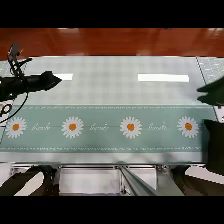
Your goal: Fold the shirts.
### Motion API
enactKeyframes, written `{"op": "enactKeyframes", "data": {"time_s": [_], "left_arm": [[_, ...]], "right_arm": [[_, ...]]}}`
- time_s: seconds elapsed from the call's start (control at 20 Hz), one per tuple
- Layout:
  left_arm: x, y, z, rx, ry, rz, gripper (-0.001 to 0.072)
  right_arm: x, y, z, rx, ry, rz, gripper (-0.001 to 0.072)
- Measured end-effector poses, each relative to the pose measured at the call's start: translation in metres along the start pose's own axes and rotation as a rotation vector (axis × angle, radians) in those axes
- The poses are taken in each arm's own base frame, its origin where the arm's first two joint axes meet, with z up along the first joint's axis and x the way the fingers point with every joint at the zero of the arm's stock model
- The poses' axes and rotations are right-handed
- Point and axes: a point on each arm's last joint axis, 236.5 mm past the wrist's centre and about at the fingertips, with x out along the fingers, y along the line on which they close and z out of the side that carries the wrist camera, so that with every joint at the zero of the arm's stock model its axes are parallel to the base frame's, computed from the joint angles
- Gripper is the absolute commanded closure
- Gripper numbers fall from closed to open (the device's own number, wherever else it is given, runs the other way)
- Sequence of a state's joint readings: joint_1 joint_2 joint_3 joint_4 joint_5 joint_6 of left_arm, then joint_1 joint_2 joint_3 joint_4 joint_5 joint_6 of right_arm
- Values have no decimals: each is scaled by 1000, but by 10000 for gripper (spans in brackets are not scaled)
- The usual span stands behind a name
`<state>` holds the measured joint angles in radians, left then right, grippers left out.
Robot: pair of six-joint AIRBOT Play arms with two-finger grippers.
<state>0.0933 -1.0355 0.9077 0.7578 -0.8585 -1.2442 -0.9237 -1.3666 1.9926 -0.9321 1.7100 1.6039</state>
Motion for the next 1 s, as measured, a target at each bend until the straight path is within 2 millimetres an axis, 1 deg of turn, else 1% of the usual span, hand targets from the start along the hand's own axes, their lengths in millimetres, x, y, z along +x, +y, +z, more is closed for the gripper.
{"op": "enactKeyframes", "data": {"time_s": [0.2,0.3,0.4,0.45,0.55,0.7,0.75,0.8,0.85,0.95,1.0], "left_arm": [[0,2,7,1,-29,10,689],[0,4,11,2,-45,15,689],[0,5,14,2,-60,21,689],[-1,5,16,2,-69,23,689],[-1,7,21,2,-90,30,689],[-2,10,28,2,-120,40,689],[-2,10,29,2,-121,42,689],[-2,10,30,3,-129,44,689],[-2,11,31,7,-133,46,689],[-2,12,32,14,-136,49,689],[-1,13,32,16,-134,50,689]], "right_arm": [[-35,-64,-19,129,15,-152,690],[-48,-93,-38,216,25,-212,690],[-56,-117,-67,315,52,-250,690],[-58,-124,-83,360,65,-263,690],[-62,-142,-120,455,95,-318,690],[-76,-168,-175,564,138,-480,689],[-82,-175,-192,591,152,-540,605],[-87,-181,-208,621,167,-598,374],[-93,-188,-223,647,182,-656,300],[-100,-195,-245,684,211,-730,300],[-100,-197,-253,697,224,-748,304]]}}
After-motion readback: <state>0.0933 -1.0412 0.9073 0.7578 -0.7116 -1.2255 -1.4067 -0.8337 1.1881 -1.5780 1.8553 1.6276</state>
